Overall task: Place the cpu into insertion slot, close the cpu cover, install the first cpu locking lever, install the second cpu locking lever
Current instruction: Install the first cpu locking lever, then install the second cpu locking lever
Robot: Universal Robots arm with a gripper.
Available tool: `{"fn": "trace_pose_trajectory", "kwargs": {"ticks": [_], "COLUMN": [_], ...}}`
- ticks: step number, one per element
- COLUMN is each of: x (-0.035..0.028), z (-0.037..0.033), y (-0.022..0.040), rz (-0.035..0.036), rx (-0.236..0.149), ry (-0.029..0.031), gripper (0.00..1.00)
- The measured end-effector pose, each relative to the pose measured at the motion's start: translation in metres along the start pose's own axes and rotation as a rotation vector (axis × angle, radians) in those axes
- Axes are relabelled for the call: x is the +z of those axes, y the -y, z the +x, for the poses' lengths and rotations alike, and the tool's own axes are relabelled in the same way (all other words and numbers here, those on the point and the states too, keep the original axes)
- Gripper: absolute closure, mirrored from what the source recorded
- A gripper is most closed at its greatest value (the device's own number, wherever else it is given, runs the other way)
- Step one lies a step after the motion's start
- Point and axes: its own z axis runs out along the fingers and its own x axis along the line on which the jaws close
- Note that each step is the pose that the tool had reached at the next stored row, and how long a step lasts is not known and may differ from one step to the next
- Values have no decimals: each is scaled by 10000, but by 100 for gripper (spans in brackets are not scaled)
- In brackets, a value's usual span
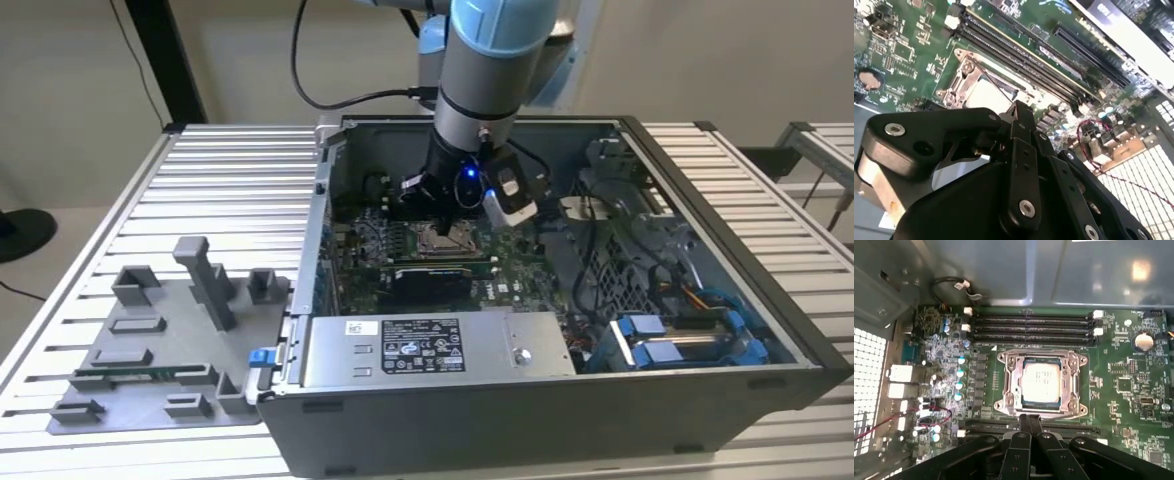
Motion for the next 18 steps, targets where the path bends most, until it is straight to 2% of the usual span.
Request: {"fn": "trace_pose_trajectory", "kwargs": {"ticks": [2,6,7,11,18], "x": [-8,-126,-136,-130,-105], "z": [1,19,29,98,159], "y": [-3,-31,-34,-34,-28], "rz": [4,4,5,3,4], "rx": [0,1,1,-1,23], "ry": [2,2,2,20,52], "gripper": [100,100,100,100,100]}}
